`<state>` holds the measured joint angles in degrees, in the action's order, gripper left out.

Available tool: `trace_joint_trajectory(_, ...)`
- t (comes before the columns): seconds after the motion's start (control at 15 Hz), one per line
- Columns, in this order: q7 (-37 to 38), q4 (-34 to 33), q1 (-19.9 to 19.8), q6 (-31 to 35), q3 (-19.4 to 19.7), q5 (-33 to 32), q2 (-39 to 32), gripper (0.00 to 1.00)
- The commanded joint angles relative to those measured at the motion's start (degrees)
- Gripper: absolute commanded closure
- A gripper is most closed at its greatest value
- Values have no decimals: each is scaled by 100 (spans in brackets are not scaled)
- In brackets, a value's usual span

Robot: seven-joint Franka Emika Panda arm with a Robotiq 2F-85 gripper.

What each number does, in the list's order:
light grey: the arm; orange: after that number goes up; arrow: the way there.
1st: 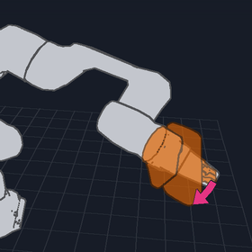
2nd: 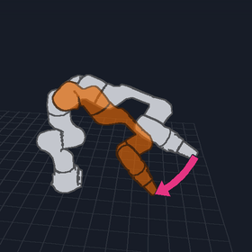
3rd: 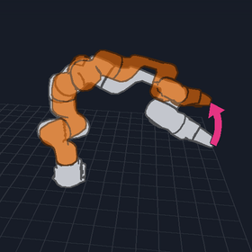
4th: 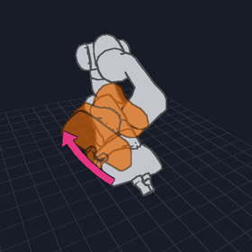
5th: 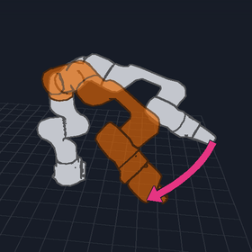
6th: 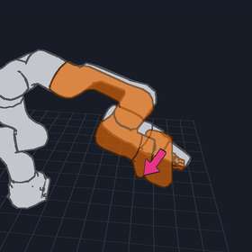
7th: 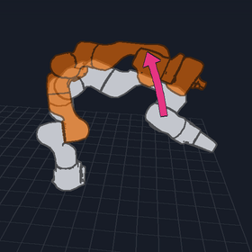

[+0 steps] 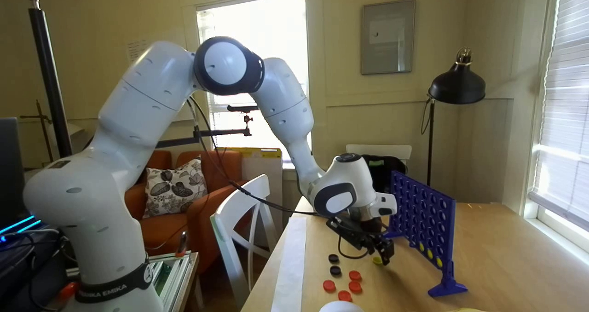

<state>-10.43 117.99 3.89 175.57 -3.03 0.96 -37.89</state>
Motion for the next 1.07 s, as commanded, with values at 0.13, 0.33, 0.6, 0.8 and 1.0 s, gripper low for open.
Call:
trace_joint_trajectory(0.13, 156, 101, -69, 130, -41, -191, 29, 41)
trace_joint_trajectory(0.33, 149, 106, -90, 192, -59, -187, 18, 43)
trace_joint_trajectory(0.6, 147, 105, -112, 243, -74, -184, 9, 41)
trace_joint_trajectory(0.8, 141, 107, -132, 259, -86, -184, 7, 45)
trace_joint_trajectory(1.0, 138, 111, -157, 256, -105, -180, 5, 51)
